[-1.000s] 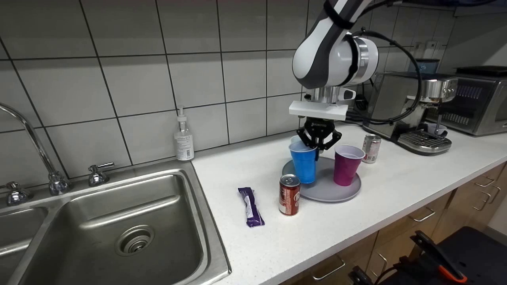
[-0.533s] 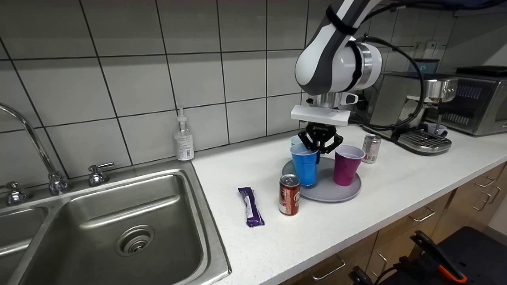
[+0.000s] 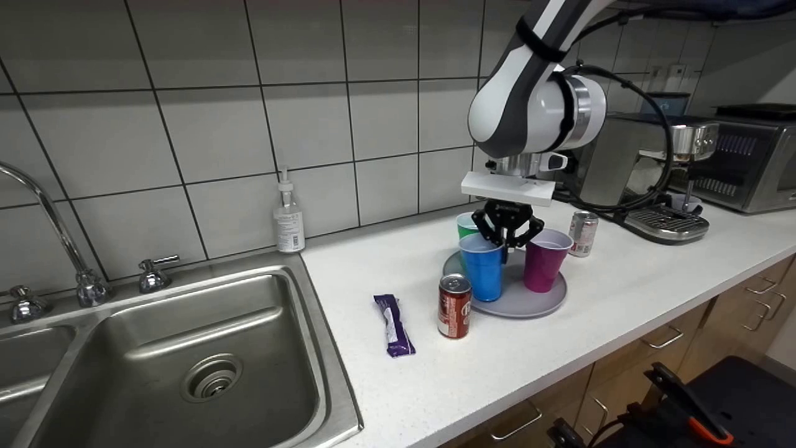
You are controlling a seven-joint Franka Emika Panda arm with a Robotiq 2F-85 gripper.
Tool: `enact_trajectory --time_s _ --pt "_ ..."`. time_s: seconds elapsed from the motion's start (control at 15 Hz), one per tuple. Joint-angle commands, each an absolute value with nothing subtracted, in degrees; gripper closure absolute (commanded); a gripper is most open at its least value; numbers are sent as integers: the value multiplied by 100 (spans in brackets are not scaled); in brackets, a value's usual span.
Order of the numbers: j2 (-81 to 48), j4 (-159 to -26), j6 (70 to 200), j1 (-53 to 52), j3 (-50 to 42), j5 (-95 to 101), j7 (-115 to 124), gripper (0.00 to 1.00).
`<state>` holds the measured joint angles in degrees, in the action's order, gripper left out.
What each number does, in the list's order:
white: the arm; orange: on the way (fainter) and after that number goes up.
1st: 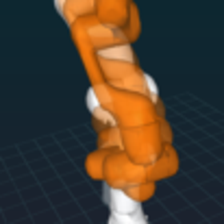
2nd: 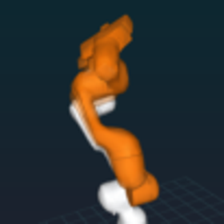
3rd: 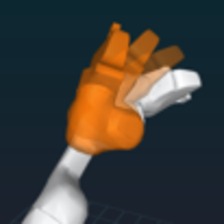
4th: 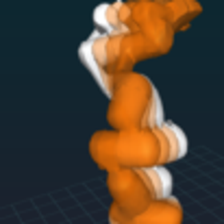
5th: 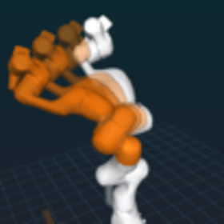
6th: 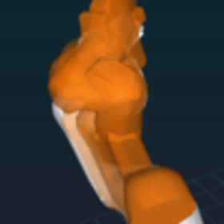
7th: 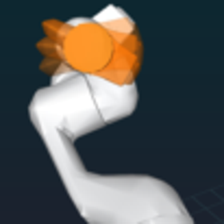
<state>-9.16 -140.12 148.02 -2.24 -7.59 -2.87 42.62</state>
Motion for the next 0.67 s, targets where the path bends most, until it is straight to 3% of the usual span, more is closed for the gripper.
enact_trajectory --time_s 0.0,0.47,0.6 --pt "-777 -14094 14830 -145 -742 -180 4319 59" --pt "-549 -14063 14672 -161 -720 -115 4338 5" --pt "-447 -14033 14533 -149 -700 -106 4300 0"
